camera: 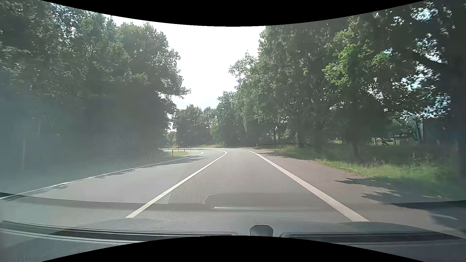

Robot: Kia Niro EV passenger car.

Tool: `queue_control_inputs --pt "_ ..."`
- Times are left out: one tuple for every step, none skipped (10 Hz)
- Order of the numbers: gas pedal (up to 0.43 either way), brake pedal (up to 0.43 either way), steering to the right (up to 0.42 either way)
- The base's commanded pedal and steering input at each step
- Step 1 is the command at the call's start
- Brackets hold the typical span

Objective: Follow the waypoints while adhering to traffic rules and regulations

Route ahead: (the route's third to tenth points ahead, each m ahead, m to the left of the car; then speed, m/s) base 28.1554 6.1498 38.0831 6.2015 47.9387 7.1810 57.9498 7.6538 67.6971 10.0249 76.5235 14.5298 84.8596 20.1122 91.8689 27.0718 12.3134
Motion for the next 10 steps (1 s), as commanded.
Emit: queue_control_inputs --pt "0.280 0.000 -0.003" --pt "0.268 0.000 -0.004" --pt "0.260 0.000 -0.003" --pt "0.260 0.000 -0.003" --pt "0.248 0.000 -0.003" --pt "0.248 0.000 -0.003" --pt "0.240 0.000 -0.004" --pt "0.228 0.000 -0.005" --pt "0.228 0.000 -0.006" --pt "0.220 0.000 -0.007"
